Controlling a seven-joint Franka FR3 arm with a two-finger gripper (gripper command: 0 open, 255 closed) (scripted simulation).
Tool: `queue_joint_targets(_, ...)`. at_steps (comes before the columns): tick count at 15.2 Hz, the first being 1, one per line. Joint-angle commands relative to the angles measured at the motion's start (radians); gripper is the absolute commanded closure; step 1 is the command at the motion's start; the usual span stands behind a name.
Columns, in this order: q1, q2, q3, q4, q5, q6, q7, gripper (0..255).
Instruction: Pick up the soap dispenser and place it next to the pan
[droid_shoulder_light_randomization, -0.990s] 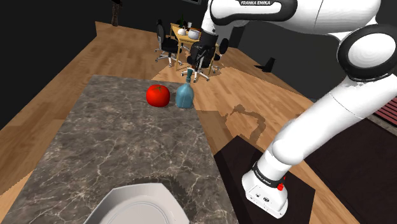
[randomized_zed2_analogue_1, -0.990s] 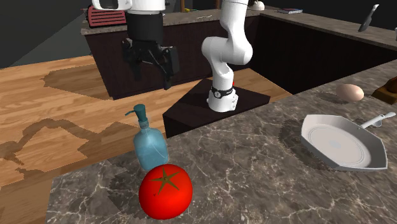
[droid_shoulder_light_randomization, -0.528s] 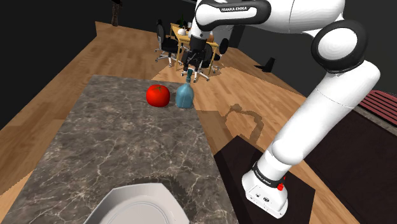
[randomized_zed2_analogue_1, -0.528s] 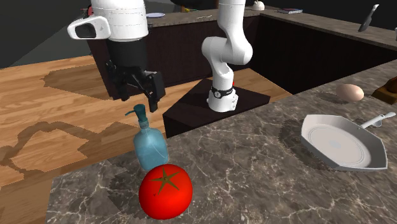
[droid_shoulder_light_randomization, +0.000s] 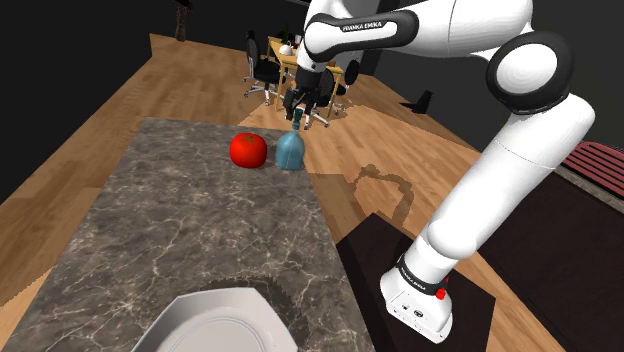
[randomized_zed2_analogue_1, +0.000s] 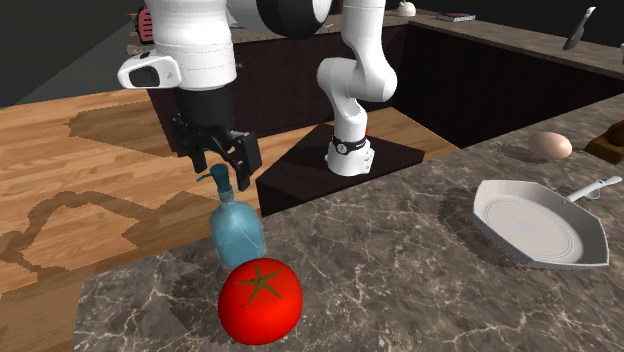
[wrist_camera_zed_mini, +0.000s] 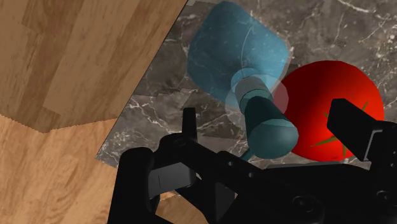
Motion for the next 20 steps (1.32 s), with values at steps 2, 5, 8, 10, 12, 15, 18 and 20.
queue_joint_targets(2,0.000,0.000,0.000,0.000,0.000,0.001,0.000,0)
queue_joint_targets(5,0.000,0.000,0.000,0.000,0.000,0.001,0.000,255)
queue_joint_targets(8,0.000,0.000,0.000,0.000,0.000,0.001,0.000,255)
queue_joint_targets(10,0.000,0.000,0.000,0.000,0.000,0.001,0.000,255)
queue_joint_targets(12,0.000,0.000,0.000,0.000,0.000,0.001,0.000,255)
queue_joint_targets(15,0.000,-0.002,0.000,0.011,0.000,-0.012,0.000,255)
queue_joint_targets(18,0.000,-0.007,0.000,0.046,0.001,-0.052,-0.001,255)
queue_joint_targets(20,0.000,-0.009,0.000,0.070,0.001,-0.078,-0.002,255)
